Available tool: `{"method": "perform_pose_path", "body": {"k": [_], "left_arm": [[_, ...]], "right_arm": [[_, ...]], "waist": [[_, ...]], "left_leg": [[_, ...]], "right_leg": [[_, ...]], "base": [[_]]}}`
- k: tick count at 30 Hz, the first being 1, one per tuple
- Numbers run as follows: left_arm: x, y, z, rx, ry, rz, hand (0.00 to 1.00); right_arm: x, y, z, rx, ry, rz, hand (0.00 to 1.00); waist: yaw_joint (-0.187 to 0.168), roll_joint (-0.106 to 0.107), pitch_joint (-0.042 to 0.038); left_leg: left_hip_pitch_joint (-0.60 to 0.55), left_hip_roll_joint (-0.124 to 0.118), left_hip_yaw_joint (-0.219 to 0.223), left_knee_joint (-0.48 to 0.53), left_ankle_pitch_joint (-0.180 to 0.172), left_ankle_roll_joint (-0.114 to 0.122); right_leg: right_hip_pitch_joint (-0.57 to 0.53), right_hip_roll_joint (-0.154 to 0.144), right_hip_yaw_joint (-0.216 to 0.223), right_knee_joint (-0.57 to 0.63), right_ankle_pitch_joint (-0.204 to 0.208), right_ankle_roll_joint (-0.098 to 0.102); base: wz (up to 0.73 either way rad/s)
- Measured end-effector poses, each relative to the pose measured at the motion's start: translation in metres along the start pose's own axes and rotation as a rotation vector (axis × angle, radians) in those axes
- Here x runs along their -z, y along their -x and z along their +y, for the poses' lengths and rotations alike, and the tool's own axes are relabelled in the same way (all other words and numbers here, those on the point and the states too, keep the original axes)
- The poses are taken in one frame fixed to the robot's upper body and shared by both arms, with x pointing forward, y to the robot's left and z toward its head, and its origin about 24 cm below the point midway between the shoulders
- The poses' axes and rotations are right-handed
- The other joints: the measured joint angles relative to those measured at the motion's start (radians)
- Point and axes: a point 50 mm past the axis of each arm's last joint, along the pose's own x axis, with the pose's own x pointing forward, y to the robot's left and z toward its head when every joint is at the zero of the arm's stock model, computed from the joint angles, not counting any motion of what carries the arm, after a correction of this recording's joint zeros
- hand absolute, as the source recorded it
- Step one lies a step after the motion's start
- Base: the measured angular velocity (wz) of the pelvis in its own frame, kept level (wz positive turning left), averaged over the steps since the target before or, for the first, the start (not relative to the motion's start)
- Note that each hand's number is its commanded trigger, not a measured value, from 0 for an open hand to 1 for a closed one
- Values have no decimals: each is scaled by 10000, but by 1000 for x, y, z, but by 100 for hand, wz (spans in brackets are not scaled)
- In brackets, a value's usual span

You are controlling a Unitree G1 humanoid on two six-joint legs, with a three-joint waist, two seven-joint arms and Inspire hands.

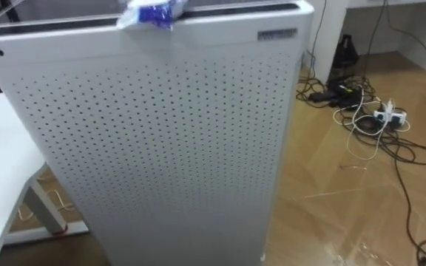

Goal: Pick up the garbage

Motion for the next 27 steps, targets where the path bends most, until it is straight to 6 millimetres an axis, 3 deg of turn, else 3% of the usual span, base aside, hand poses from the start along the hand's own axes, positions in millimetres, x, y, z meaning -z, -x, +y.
{"method": "perform_pose_path", "body": {"k": [1,3,4,5,6,7,12,16,21,22,27], "left_arm": [[-1,0,-1,-61,36,-124,0],[-5,0,-4,-89,22,-268,0],[-6,0,-4,-147,6,-344,0],[-6,0,-4,-211,12,-356,0],[-6,1,-4,-302,46,-353,0],[-7,2,-4,-451,166,-485,0],[-25,0,9,-1686,1206,-1361,0],[-49,-1,27,-3154,2169,-2522,0],[-62,1,31,-3544,2619,-3077,0],[-63,2,31,-3556,2691,-3189,0],[-69,7,32,-3692,3003,-3589,0]], "right_arm": [[-3,-1,0,13,-65,-99,100],[-8,-2,1,50,-201,-329,100],[-9,-2,2,60,-290,-397,100],[-9,-2,3,50,-311,-452,100],[-7,-1,3,113,-337,-463,100],[-5,0,2,193,-340,-448,100],[-14,-2,4,-2,-72,-749,100],[-18,-3,4,-20,-54,-864,100],[-17,-3,4,-44,-82,-871,100],[-17,-3,4,-40,-81,-868,100],[-19,-3,4,102,-98,-948,100]], "waist": [[31,148,85],[-166,188,85],[-285,153,64],[-303,117,41],[-395,112,-22],[-421,143,-100],[-196,247,-81],[-174,129,-25],[52,-6,21],[70,-68,-12],[65,-91,-10]], "left_leg": [[212,117,-139,-216,9,-19],[494,100,-519,-434,11,-50],[656,61,-734,-503,-40,-121],[724,40,-808,-526,-75,-155],[954,12,-1105,-519,-131,-242],[1205,62,-1299,-707,-140,-306],[1785,293,-1377,-1221,-152,-488],[2110,294,-1481,-1499,-117,-541],[2225,307,-1542,-1652,-117,-544],[2202,321,-1603,-1645,-113,-550],[2067,422,-1764,-1541,-134,-596]], "right_leg": [[-438,104,-39,-290,-154,-21],[-841,55,-13,-1581,-111,32],[-944,57,75,-2845,235,26],[-968,20,129,-3385,725,18],[-961,-92,87,-3740,1640,-59],[-615,-24,-55,-4016,1650,-94],[163,253,-281,-4576,1660,-202],[528,304,-430,-4765,1628,-236],[699,331,-519,-5026,1657,-229],[715,364,-543,-5140,1699,-231],[852,458,-788,-5444,1823,-285]], "base": [[7],[43],[55],[58],[55],[50],[13],[5],[2],[12],[10]]}}
